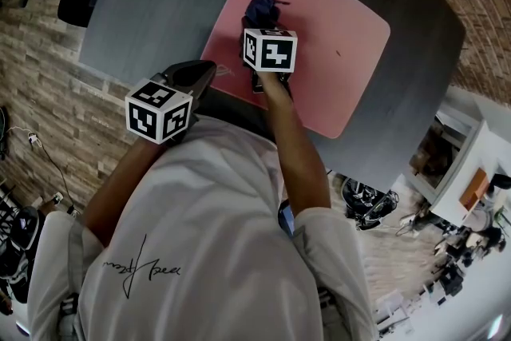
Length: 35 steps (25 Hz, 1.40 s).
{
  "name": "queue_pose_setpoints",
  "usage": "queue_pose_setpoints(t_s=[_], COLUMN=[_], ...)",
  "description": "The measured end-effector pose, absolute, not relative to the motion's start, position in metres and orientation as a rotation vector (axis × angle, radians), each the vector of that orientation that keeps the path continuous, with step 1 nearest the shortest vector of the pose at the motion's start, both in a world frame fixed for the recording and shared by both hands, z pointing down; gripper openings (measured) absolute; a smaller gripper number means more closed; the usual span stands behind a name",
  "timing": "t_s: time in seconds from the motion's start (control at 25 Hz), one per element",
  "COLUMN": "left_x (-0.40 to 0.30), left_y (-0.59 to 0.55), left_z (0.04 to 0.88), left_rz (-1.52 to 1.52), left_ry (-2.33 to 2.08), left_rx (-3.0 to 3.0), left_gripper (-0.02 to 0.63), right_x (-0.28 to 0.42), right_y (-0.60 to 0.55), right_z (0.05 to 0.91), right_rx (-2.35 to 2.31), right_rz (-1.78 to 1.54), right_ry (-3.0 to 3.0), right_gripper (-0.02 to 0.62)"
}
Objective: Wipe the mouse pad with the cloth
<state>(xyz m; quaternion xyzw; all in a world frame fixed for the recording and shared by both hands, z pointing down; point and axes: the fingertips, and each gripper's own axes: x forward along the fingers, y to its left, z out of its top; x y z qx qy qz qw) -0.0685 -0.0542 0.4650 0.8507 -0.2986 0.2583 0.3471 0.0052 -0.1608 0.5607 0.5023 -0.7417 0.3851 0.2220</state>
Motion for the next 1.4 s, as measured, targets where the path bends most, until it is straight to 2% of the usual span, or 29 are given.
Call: queue_pose_setpoints(t_s=[1.4], left_x=[-0.063], left_y=[-0.053], left_z=[0.464], left_rz=[0.675], left_ry=[-0.763], left_rx=[2.223], left_gripper=[0.012], right_x=[0.077], right_y=[-0.159], right_z=[0.561], right_rx=[1.507], right_rz=[1.115], right_ry=[-1.994], right_gripper=[0.098])
